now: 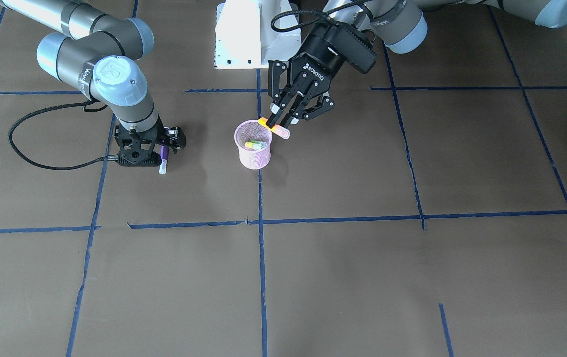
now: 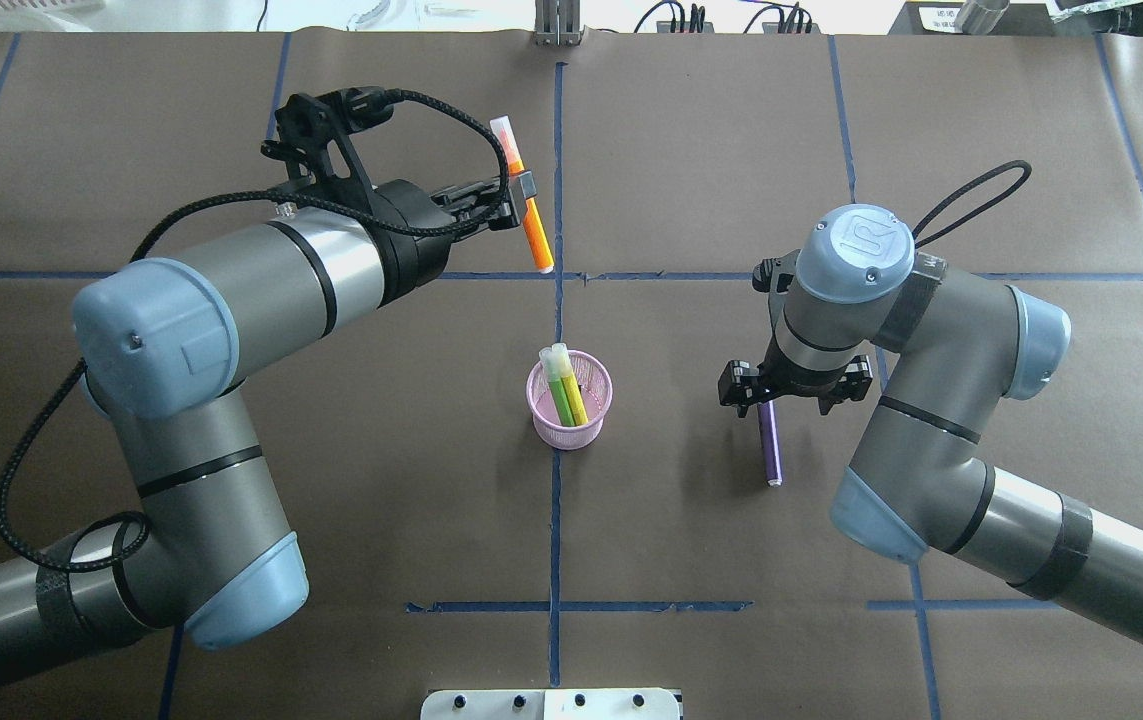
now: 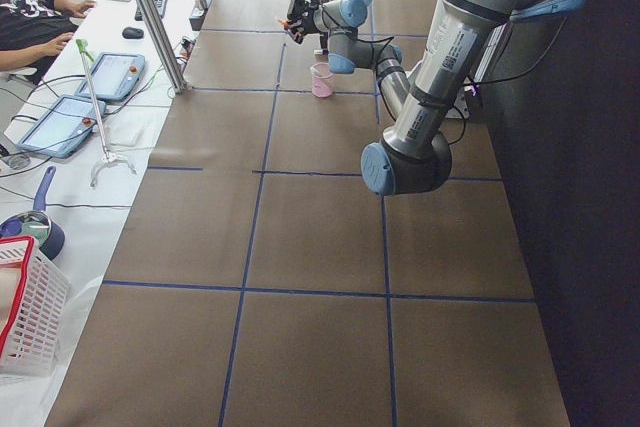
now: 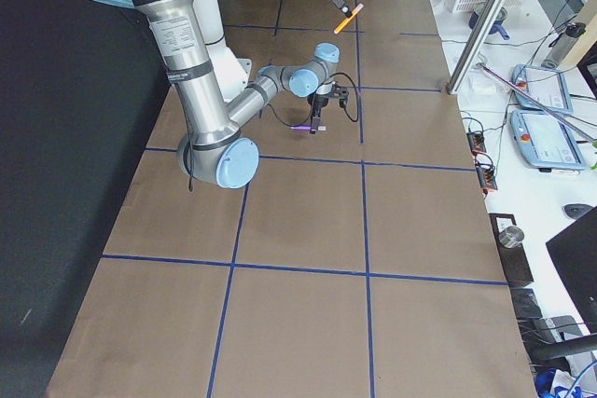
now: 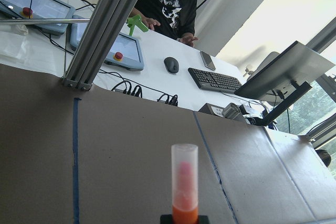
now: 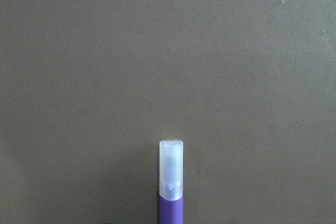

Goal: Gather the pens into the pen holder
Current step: 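Carry the orange marker over the cup while the right gripper grips the purple marker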

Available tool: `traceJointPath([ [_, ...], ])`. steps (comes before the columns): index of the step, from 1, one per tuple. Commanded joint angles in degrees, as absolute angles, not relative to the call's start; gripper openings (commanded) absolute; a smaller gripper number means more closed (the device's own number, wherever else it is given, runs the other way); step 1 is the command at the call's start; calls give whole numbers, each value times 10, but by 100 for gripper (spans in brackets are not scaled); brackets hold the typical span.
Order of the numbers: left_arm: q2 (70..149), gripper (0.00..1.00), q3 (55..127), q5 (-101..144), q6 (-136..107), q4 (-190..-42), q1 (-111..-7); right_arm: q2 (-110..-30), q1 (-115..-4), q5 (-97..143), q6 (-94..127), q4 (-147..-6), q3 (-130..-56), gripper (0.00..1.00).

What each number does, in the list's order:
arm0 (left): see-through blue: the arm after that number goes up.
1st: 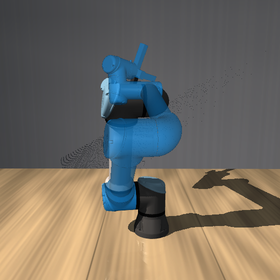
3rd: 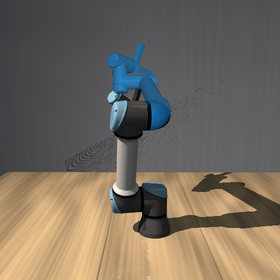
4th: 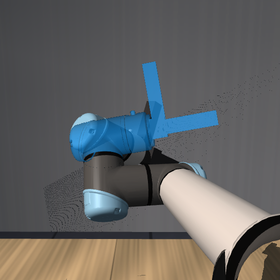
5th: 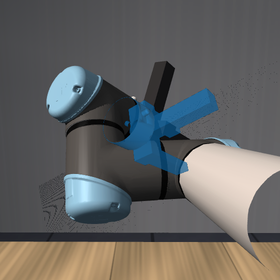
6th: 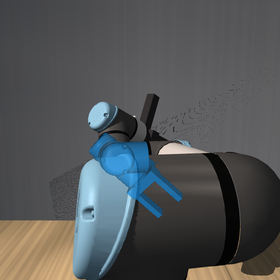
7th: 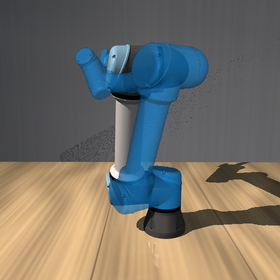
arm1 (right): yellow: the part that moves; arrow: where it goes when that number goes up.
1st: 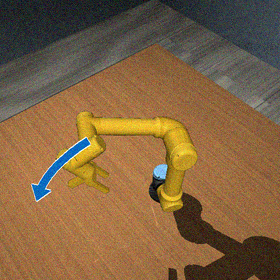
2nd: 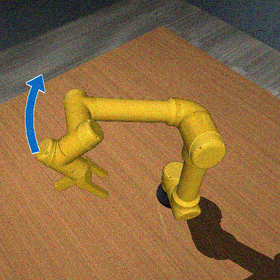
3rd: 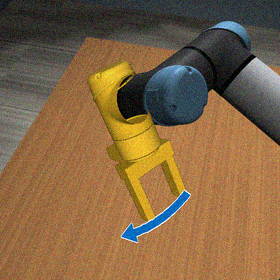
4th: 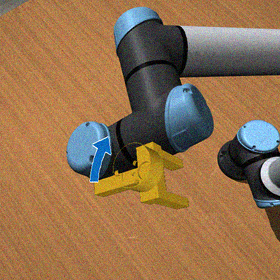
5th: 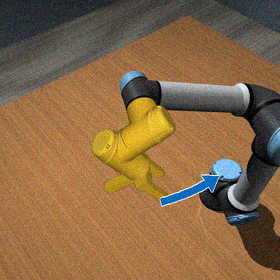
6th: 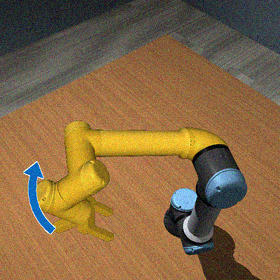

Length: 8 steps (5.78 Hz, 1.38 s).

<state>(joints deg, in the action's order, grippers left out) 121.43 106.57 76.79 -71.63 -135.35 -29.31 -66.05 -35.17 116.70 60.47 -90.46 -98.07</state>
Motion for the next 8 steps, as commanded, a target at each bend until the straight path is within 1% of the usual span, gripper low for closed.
traceJointPath([
  [1, 1205, 0, 1065, 732, -715, -1358, -264, -660, -352, 1177, 608, -873, -966, 100],
  [3, 1185, 0, 1064, 639, -712, -1369, -199, -661, -352, 1179, 608, -874, -966, 100],
  [4, 1186, 0, 1040, 557, -713, -1372, -164, -660, -352, 1180, 609, -874, -966, 100],
  [6, 1191, 0, 997, 488, -713, -1382, -139, -660, -352, 1180, 608, -874, -966, 100],
  [8, 1196, 0, 977, 476, -713, -1384, -123, -660, -351, 1179, 608, -874, -965, 100],
])
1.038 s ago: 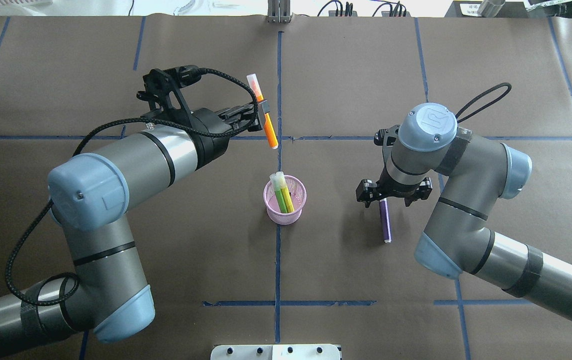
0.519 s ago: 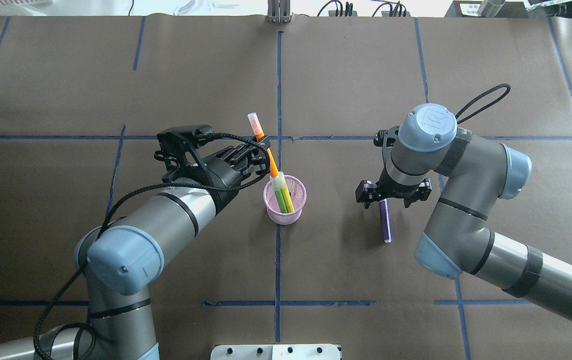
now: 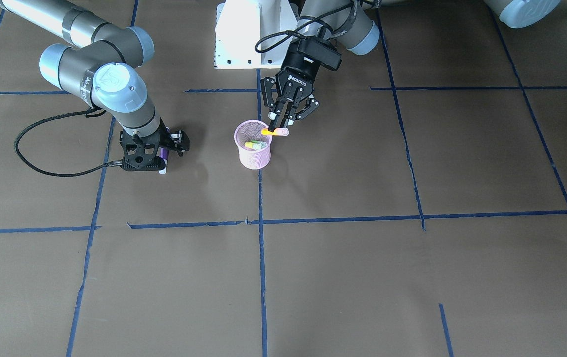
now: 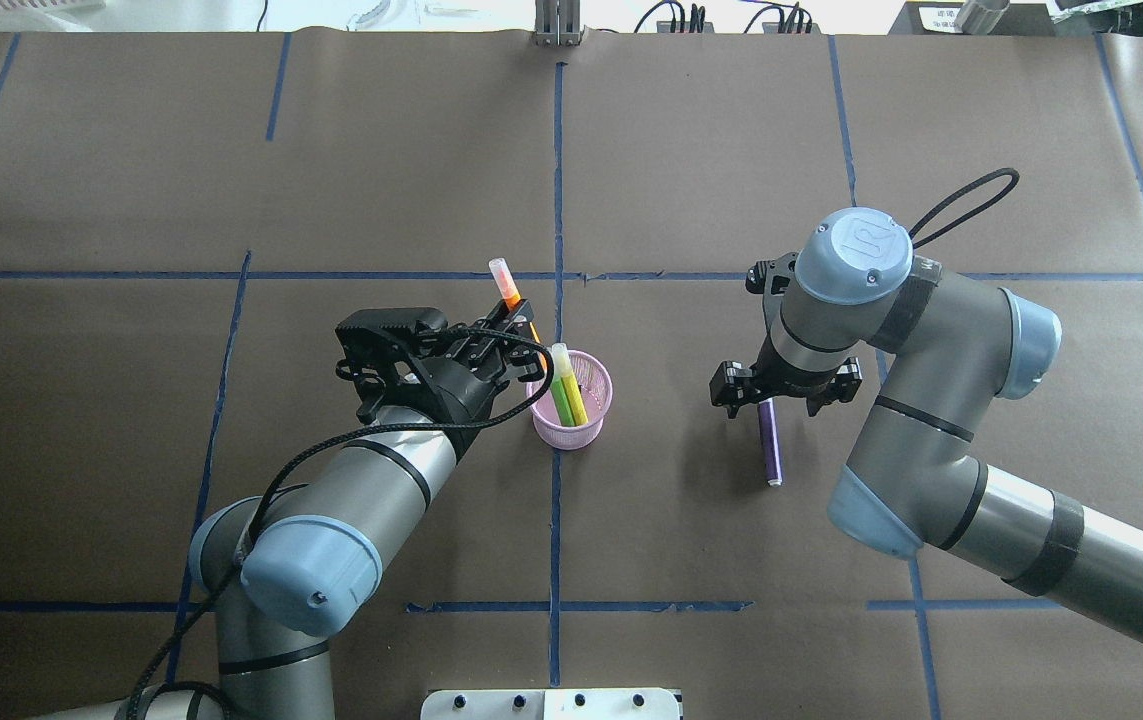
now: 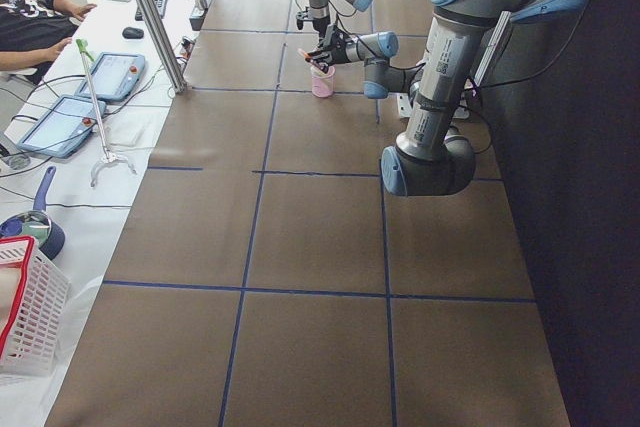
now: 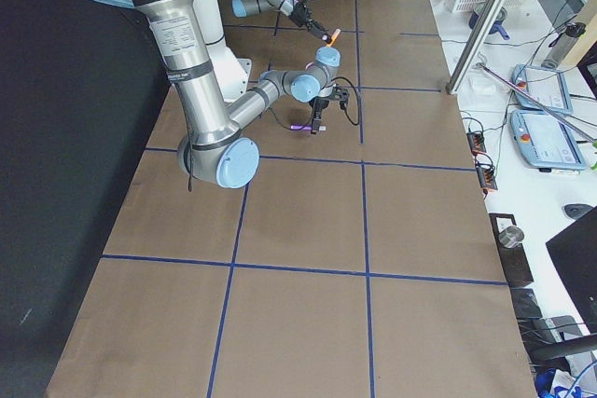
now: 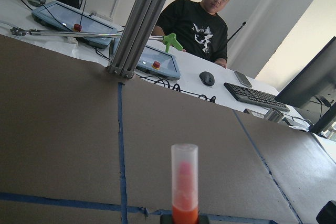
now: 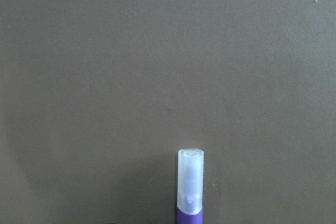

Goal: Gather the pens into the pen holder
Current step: 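Carry the orange marker over the cup while the right gripper grips the purple marker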

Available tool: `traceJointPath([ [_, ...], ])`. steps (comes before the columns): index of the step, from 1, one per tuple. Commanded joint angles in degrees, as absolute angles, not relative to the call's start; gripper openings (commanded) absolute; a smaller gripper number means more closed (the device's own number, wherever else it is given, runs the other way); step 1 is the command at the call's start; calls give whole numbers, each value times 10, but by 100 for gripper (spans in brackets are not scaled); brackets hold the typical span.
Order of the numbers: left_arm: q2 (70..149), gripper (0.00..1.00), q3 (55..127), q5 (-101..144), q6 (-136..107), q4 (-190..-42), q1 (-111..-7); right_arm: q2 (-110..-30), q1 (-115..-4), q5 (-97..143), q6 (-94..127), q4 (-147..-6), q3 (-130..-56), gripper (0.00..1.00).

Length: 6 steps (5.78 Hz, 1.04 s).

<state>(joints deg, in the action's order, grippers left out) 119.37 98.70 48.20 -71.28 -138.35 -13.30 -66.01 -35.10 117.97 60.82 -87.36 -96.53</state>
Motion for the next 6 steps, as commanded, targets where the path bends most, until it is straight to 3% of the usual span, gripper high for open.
traceJointPath([
  [1, 1199, 0, 974, 476, -713, -1383, -106, -660, -350, 1179, 608, -874, -965, 100],
  [5, 1224, 3, 941, 480, -671, -1384, -98, -660, -349, 1179, 608, -873, -965, 100],
  [6, 1225, 33, 947, 482, -668, -1384, -99, -660, -348, 1179, 608, -873, -965, 100],
])
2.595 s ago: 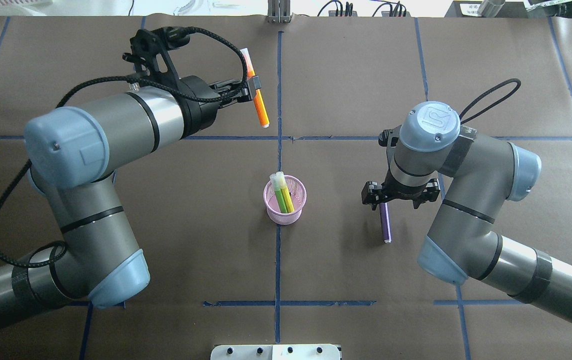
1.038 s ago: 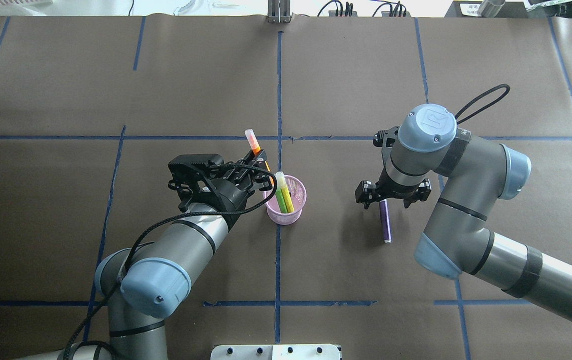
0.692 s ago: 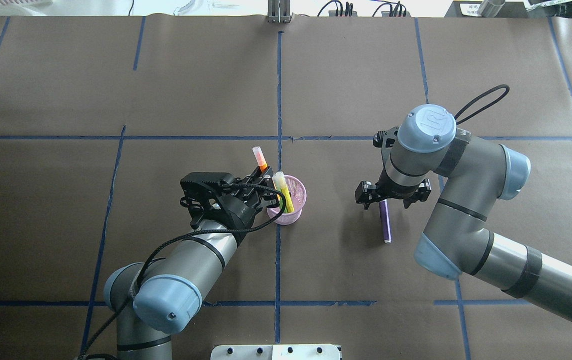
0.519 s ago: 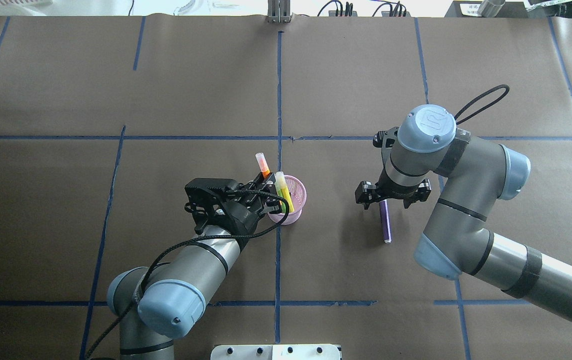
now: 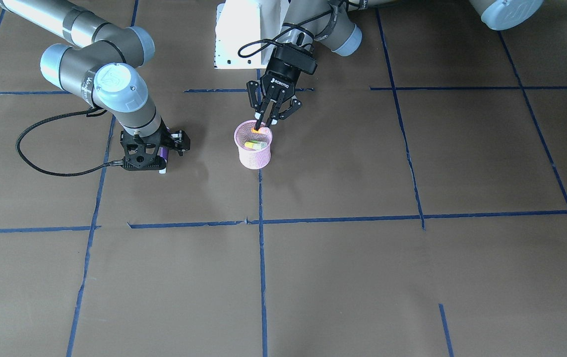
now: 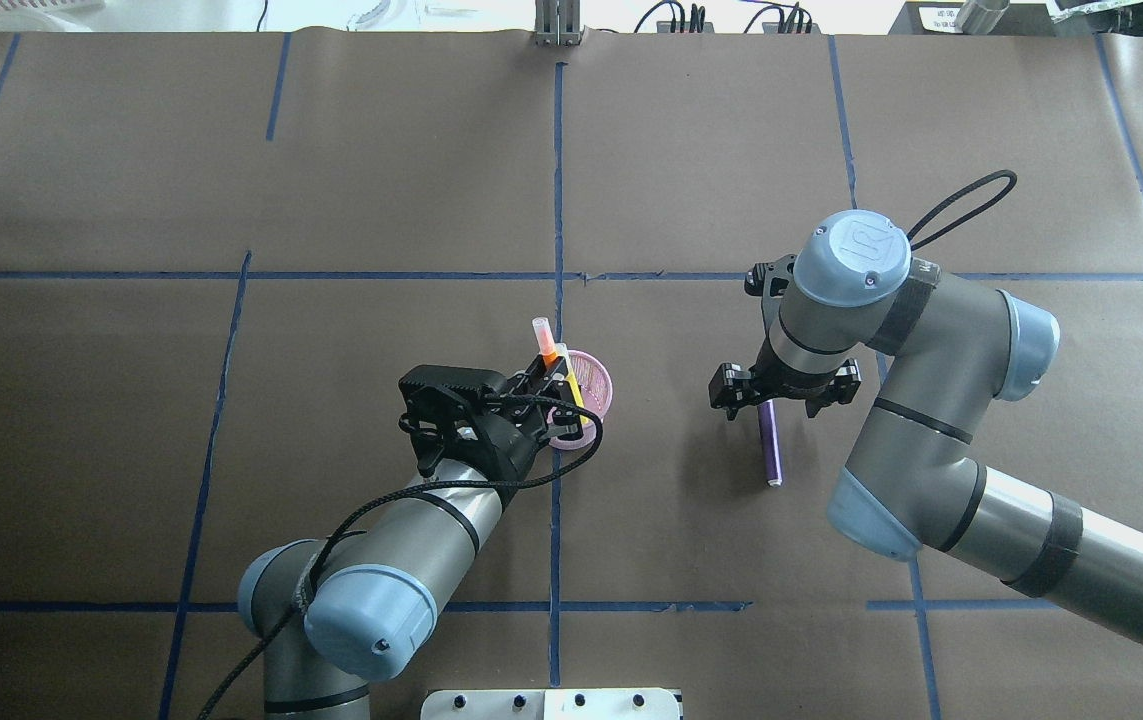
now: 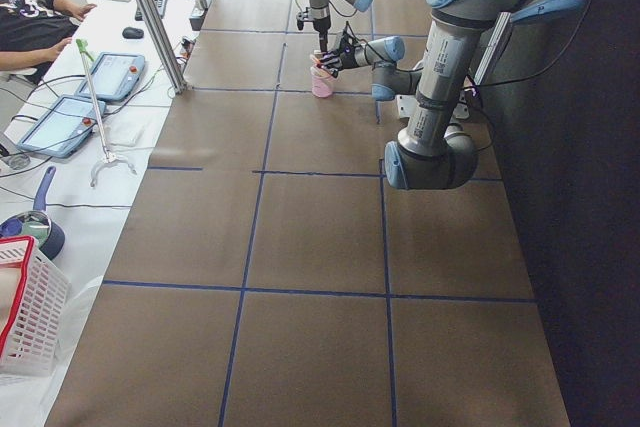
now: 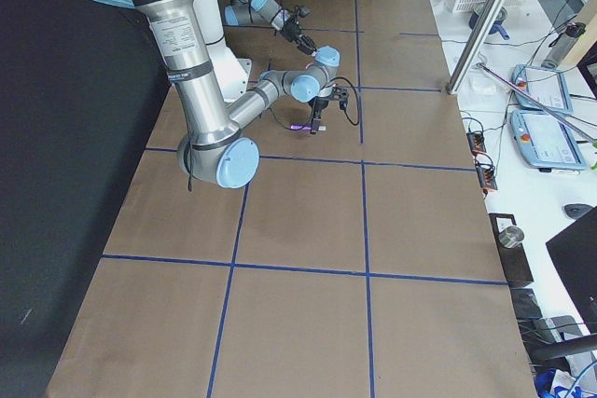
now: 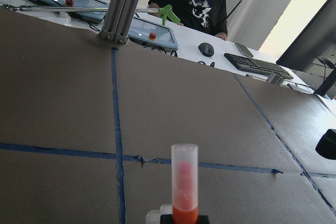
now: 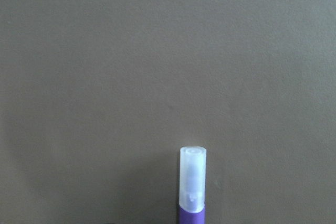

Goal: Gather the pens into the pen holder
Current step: 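Release the orange marker into the pink cup and raise the left gripper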

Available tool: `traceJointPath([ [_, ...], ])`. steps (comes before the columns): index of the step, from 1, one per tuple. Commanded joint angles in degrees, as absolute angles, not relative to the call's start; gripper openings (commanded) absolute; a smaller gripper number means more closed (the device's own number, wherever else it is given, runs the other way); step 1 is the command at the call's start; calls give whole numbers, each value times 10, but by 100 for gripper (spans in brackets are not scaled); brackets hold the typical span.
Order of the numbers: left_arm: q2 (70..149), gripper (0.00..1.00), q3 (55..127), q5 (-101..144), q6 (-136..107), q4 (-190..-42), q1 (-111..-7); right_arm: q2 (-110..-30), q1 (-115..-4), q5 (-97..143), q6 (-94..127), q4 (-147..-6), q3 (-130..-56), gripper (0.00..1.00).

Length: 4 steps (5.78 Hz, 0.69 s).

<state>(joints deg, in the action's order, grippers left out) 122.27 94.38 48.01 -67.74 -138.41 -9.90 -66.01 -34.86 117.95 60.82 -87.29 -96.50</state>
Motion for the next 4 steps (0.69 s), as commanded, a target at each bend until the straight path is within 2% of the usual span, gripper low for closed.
traceJointPath([
  [1, 1226, 99, 949, 482, -656, -1384, -99, -660, -346, 1179, 608, -873, -965, 100],
  [2, 1226, 100, 952, 482, -649, -1384, -99, -660, -346, 1179, 608, -873, -965, 100],
  [4, 1218, 100, 1031, 485, -553, -1382, -106, -660, -345, 1179, 609, -874, -964, 100],
])
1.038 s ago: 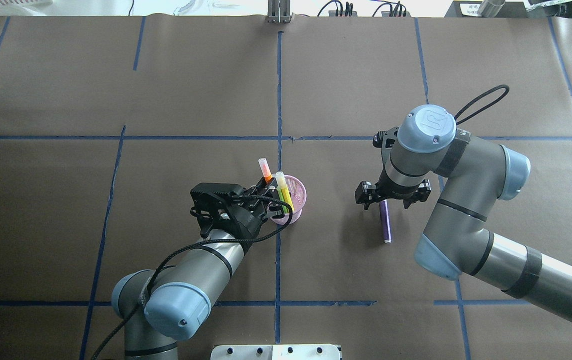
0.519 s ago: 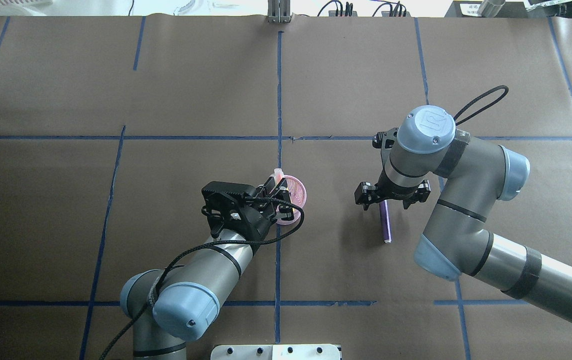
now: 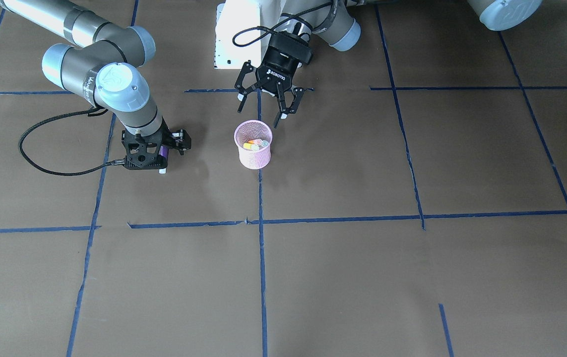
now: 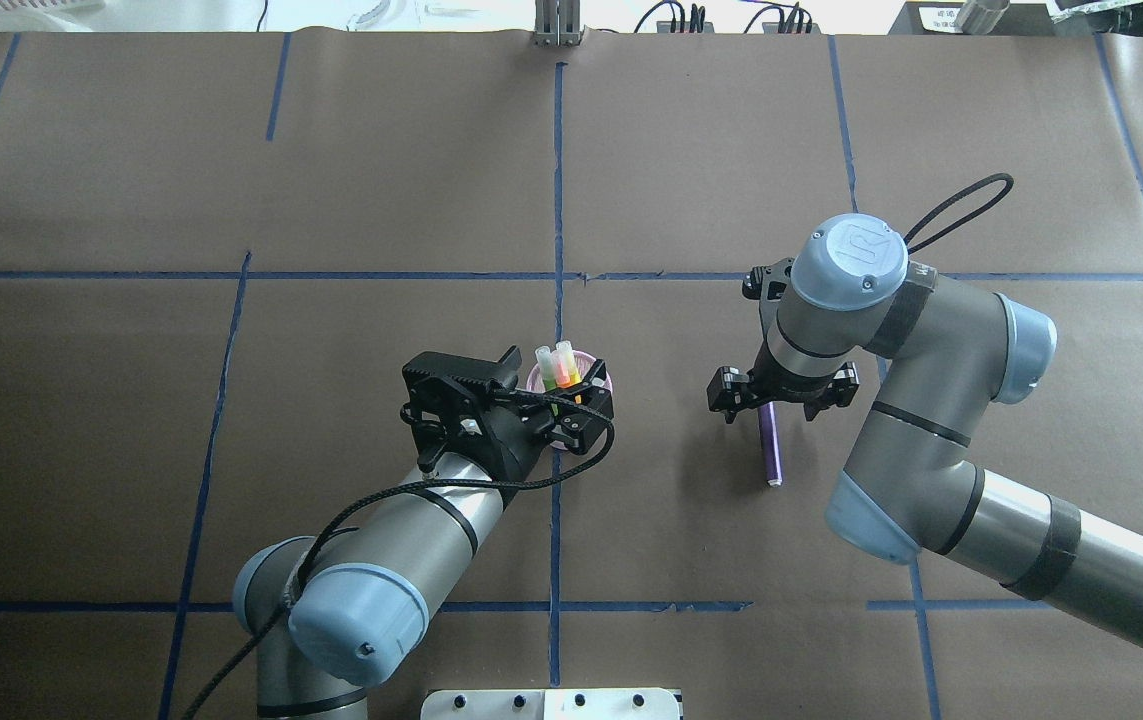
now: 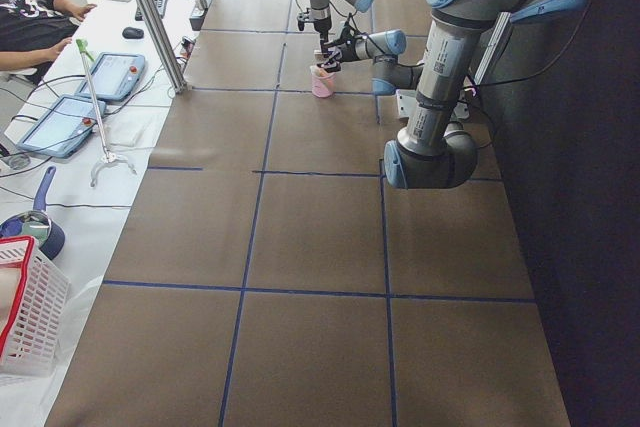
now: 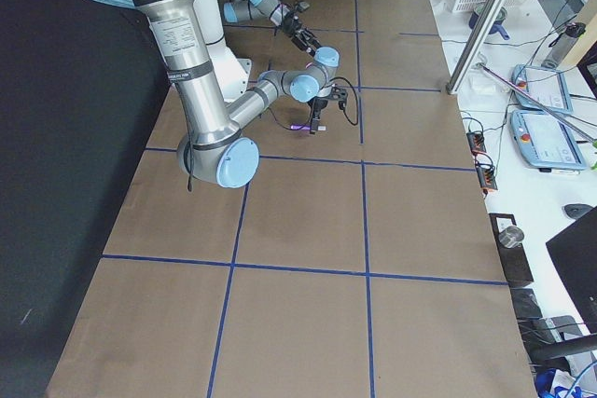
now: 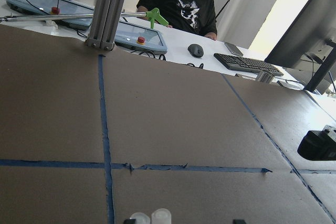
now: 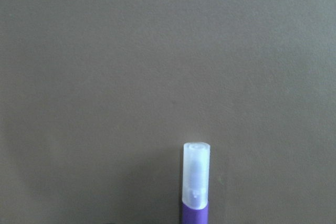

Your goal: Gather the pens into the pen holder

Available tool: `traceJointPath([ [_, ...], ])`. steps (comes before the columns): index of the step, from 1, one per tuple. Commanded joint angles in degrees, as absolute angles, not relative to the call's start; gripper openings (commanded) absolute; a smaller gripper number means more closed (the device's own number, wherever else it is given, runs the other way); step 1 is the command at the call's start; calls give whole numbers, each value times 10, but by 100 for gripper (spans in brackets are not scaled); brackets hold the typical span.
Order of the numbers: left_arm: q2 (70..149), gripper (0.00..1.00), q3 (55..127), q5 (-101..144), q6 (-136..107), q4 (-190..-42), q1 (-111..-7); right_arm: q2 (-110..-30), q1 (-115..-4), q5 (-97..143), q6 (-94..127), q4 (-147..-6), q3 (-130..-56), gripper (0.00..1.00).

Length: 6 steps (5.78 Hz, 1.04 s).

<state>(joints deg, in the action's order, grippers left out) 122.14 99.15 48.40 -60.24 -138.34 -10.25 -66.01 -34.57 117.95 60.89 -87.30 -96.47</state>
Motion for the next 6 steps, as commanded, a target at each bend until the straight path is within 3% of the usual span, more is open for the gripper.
traceJointPath([
  [1, 1209, 100, 1037, 531, -544, -1377, -138, -661, -345, 1179, 613, -875, -964, 100],
  [4, 1165, 100, 1038, 866, -544, -1232, -331, -661, -345, 1180, 613, -876, -964, 100],
  [5, 1165, 100, 1035, 993, -539, -1177, -400, -662, -345, 1186, 613, -876, -964, 95],
  [6, 1165, 100, 1031, 1078, -531, -1152, -451, -662, -345, 1189, 613, -875, -964, 81],
])
